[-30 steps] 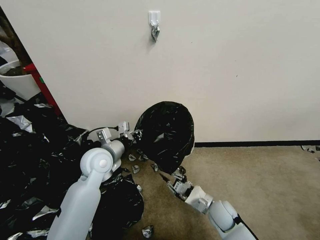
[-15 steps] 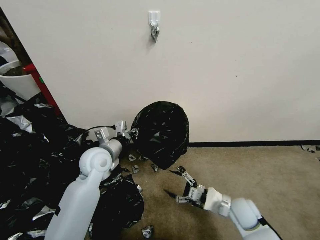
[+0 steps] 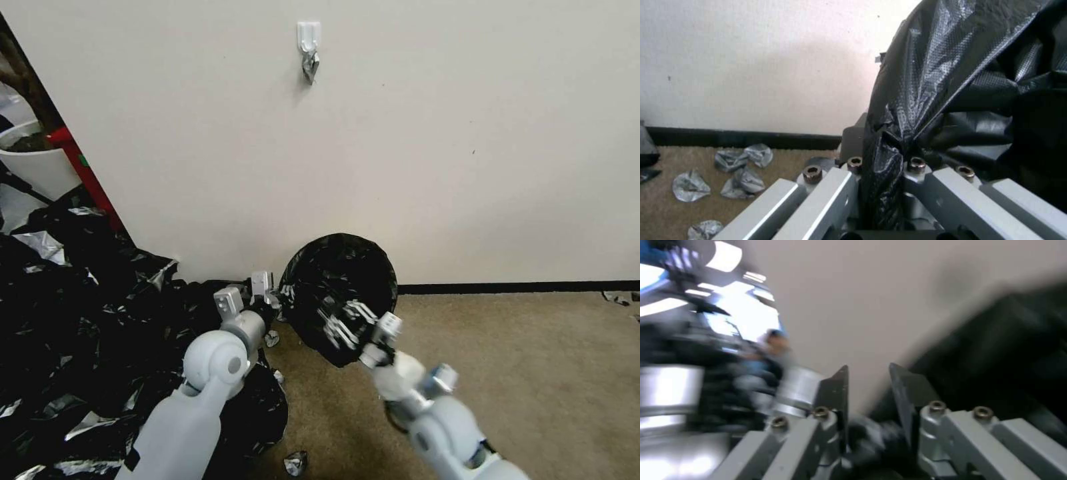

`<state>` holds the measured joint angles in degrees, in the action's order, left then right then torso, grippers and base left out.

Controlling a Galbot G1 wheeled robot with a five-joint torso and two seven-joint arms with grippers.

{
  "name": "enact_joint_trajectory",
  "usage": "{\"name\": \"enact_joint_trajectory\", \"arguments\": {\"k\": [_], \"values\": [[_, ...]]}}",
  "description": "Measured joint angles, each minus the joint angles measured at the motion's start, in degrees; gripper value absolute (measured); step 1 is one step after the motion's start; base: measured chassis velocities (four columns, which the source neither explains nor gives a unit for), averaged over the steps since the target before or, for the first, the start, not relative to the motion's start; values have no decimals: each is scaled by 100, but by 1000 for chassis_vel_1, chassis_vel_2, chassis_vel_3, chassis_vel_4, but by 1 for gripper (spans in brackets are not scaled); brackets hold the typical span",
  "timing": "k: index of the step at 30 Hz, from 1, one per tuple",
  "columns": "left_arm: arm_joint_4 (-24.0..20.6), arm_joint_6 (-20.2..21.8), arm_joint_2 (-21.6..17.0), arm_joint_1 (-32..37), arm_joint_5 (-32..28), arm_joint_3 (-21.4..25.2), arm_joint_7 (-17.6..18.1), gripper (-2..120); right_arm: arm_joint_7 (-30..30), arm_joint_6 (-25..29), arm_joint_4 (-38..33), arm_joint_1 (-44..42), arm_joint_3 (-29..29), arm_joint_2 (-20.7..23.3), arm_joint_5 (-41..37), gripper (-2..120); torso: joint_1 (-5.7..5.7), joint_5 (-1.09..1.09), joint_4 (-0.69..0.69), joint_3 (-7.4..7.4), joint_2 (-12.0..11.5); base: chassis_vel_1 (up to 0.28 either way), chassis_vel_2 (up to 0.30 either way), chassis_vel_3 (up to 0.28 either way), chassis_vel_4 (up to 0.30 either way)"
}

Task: Place a trash bag onto the trash bin.

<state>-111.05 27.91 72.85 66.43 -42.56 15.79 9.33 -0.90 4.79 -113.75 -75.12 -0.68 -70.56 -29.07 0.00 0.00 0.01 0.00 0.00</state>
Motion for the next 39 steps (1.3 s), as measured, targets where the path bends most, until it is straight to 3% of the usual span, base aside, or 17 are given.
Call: {"name": "enact_joint_trajectory", "arguments": {"k": [2,4,9,12,16,20,29,39], "values": [[-43,-113,-20,78,134,-7,-72,2,-1322,-566,-90,149,228,-92,-223,12,0,0,-1,0,0,0,0,0,0],[-49,-287,-39,144,339,-25,-197,2,-2071,-867,-73,314,338,-183,-302,3,0,0,-1,0,0,0,0,0,0],[-46,-567,-51,238,722,-100,-416,2,-2822,-1251,26,594,526,-237,-374,0,0,0,-1,0,0,0,0,0,0],[-20,-811,-35,319,1111,-215,-633,2,-3611,-1864,121,933,747,-280,-683,0,0,0,-1,0,0,0,0,0,0],[38,-1089,0,400,1506,-339,-844,2,-4180,-2437,373,1333,905,-378,-1024,0,0,0,-1,0,0,0,0,0,0],[72,-1414,55,529,1787,-495,-1021,2,-4627,-2988,804,1779,1042,-499,-1386,0,0,1,0,0,0,0,0,0,0],[56,-1536,78,673,2011,-564,-1117,2,-4714,-3186,1816,2186,950,-548,-1126,0,0,1,-1,1,0,0,0,0,0],[37,-1438,55,634,1991,-569,-1117,2,-4541,-3420,1917,2059,655,-288,-713,0,0,1,-1,1,0,0,0,0,0]]}}
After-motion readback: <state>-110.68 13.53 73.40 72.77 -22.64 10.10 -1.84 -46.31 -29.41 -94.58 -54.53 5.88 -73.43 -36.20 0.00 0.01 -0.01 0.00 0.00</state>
